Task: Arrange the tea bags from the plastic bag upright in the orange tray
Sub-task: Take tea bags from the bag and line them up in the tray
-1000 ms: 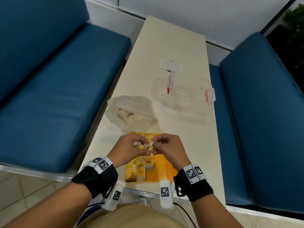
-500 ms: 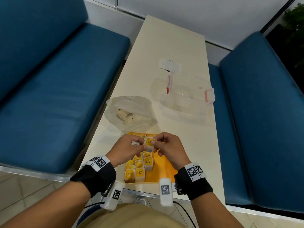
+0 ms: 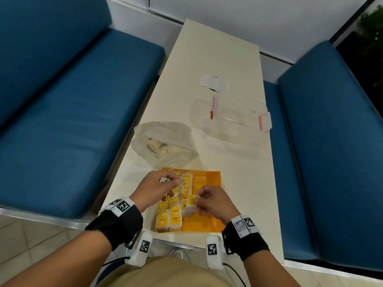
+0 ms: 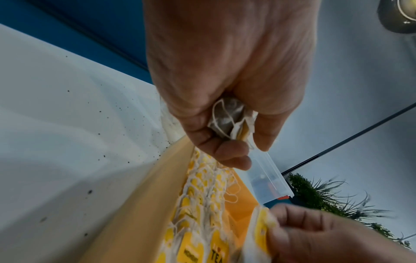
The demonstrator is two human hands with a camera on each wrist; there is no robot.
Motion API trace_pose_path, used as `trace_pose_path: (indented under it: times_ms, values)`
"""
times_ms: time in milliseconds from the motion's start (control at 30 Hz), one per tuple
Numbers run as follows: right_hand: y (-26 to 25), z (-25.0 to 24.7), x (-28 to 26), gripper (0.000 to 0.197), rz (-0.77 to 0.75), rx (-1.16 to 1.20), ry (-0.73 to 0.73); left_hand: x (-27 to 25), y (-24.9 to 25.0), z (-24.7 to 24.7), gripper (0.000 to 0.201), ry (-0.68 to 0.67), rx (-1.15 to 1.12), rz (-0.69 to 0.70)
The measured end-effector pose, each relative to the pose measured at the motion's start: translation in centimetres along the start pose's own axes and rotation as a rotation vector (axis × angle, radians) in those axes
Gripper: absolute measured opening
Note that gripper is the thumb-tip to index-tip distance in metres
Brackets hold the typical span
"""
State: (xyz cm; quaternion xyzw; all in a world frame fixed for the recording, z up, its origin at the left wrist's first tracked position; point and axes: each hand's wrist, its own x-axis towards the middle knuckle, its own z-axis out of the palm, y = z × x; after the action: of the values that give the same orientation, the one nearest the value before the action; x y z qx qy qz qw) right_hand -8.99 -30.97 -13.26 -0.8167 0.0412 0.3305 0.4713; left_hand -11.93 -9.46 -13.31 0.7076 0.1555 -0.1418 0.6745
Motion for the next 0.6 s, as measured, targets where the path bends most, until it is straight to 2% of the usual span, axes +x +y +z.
trace_pose_path:
  times_ms: [100,267,600]
  values:
    - [1.7,0.7,0.2,0.012,0.088,-0.087,-0.091,0.1,-0.1,0.0,0.008,0.013,-0.006,-0.014]
    - [2.6,1.8,0.5,0.014,0.166,-0.119,-0.14,0.2,-0.1,0.3,0.008,0.012,-0.018,-0.03]
    - [2.7,3.3,0.9,0.014,0.123,-0.076,-0.028,0.4,0.2,0.2,0.01,-0.005,-0.057,-0.07]
